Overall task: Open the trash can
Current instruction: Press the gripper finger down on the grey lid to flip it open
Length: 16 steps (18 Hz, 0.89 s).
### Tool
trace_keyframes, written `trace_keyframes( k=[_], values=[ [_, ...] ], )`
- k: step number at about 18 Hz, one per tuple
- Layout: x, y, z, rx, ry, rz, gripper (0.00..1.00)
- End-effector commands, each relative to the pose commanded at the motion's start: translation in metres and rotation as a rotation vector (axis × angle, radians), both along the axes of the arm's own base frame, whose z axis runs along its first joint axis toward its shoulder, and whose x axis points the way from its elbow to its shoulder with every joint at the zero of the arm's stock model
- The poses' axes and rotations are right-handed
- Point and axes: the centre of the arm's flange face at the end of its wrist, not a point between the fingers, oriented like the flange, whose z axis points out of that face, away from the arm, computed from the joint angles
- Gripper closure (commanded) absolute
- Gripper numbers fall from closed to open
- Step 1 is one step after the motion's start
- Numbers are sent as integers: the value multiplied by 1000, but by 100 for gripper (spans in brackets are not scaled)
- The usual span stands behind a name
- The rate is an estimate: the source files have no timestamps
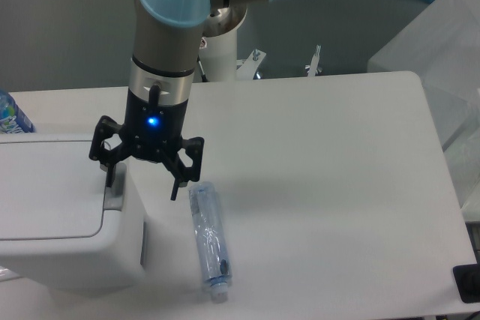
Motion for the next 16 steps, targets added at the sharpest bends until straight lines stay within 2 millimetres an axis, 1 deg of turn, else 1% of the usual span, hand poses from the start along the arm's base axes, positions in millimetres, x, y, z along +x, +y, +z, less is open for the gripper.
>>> trace_keyframes(
  k=[11,16],
  values=[
    [-4,5,-11,-11,-7,-3,0],
    [-4,5,-11,-11,-6,-4,0]
  ],
)
